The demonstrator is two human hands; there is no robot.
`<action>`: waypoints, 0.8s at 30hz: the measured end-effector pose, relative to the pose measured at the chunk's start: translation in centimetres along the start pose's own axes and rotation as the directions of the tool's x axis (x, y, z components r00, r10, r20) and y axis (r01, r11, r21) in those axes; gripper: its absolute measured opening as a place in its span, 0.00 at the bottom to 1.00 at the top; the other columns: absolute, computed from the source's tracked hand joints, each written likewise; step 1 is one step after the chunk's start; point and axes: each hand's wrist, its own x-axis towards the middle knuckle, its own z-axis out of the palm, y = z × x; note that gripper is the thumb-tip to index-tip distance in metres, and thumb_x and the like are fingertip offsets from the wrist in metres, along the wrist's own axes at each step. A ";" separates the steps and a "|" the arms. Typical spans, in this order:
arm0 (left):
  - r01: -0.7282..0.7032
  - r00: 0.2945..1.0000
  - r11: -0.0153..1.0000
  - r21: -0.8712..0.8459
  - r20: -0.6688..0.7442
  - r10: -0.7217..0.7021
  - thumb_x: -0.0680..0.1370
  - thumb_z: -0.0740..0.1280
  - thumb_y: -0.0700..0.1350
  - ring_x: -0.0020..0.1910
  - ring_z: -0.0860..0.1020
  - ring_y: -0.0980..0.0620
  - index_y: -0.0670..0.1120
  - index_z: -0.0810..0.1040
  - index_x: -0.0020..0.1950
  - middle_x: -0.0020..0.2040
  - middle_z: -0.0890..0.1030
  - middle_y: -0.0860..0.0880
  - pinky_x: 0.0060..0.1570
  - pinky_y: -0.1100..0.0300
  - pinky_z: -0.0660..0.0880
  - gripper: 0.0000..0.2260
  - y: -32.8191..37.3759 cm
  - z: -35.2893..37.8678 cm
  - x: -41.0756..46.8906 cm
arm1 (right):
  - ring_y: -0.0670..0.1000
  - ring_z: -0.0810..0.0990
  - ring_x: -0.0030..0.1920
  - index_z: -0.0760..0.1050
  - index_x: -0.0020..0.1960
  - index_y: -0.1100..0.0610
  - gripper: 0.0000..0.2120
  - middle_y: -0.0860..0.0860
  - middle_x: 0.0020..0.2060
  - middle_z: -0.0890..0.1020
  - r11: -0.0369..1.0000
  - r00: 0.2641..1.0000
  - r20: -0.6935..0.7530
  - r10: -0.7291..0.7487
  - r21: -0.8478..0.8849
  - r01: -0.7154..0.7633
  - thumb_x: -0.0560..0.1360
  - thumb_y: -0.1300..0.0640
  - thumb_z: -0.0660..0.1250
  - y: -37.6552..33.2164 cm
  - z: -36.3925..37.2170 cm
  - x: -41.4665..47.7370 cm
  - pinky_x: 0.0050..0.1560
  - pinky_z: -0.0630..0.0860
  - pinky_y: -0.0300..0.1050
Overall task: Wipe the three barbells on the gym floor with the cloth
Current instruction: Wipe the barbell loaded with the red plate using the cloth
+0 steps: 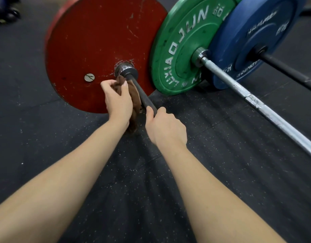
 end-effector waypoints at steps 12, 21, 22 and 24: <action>0.074 0.915 0.924 -0.376 0.394 0.087 0.81 0.69 0.50 0.55 0.83 0.48 0.51 0.71 0.58 0.58 0.81 0.45 0.58 0.47 0.81 0.10 6.6 1.0 -3.9 | 0.52 0.84 0.59 0.83 0.59 0.47 0.34 0.48 0.56 0.86 0.210 0.968 0.246 -0.045 0.950 -0.232 0.80 0.27 0.46 0.0 -4.4 1.0 0.62 0.78 0.54; -0.441 0.759 0.890 -0.114 0.482 0.438 0.82 0.56 0.48 0.54 0.79 0.53 0.48 0.80 0.48 0.48 0.82 0.53 0.63 0.44 0.73 0.13 5.1 1.6 -2.5 | 0.57 0.87 0.50 0.82 0.63 0.56 0.21 0.56 0.53 0.87 -0.062 0.965 0.199 0.169 0.980 -0.191 0.77 0.44 0.69 1.4 -5.6 5.2 0.54 0.82 0.62; -0.463 0.838 0.886 -0.027 0.313 0.448 0.81 0.57 0.46 0.52 0.78 0.53 0.48 0.78 0.48 0.47 0.81 0.53 0.59 0.46 0.75 0.11 4.6 1.4 -1.9 | 0.55 0.88 0.46 0.82 0.62 0.58 0.18 0.57 0.51 0.87 -0.016 0.967 0.150 0.204 0.989 -0.150 0.78 0.49 0.68 1.7 -5.5 5.7 0.48 0.83 0.59; -0.267 0.963 0.956 0.124 -0.006 0.269 0.81 0.60 0.47 0.53 0.75 0.51 0.49 0.73 0.50 0.52 0.78 0.51 0.55 0.49 0.75 0.04 3.4 1.0 -0.8 | 0.51 0.87 0.43 0.80 0.63 0.62 0.17 0.56 0.51 0.87 0.098 0.981 0.071 0.180 0.991 -0.090 0.79 0.53 0.65 2.2 -5.6 6.4 0.40 0.82 0.51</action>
